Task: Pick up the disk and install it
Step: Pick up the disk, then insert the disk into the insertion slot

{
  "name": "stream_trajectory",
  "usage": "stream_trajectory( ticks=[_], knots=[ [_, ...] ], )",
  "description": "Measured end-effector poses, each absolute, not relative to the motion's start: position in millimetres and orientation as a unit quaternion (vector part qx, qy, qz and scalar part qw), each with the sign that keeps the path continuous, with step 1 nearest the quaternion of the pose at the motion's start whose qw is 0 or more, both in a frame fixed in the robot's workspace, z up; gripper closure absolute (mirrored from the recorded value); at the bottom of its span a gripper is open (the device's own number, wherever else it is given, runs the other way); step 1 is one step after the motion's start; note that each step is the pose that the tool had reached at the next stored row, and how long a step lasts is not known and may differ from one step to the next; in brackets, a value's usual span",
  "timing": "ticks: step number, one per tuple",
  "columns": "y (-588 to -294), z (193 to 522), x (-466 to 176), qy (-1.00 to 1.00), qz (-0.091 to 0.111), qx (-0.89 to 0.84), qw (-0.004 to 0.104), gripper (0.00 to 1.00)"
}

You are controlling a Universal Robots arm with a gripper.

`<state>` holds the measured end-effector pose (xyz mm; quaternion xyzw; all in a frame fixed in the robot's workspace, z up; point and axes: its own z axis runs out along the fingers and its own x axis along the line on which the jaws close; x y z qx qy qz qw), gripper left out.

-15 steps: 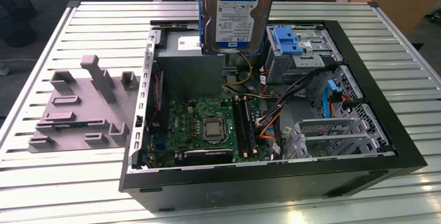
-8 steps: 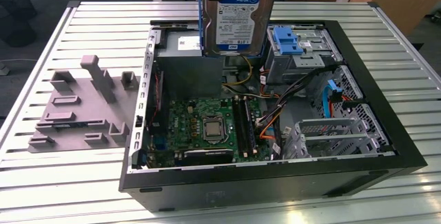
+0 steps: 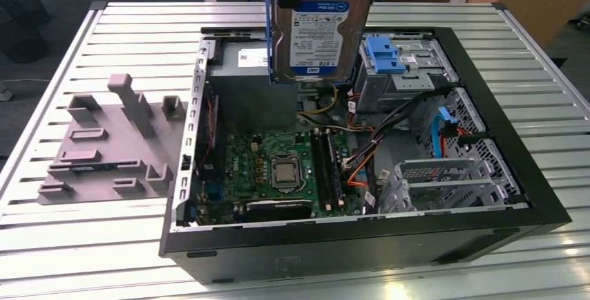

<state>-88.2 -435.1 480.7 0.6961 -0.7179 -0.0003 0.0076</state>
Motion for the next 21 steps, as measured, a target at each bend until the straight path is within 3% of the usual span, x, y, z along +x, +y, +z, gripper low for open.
stream_trajectory(
  ticks=[21],
  knots=[
    [-446.6,480.6,-88.3,-0.718,0.0,0.696,0.008,0.64]
  ],
)
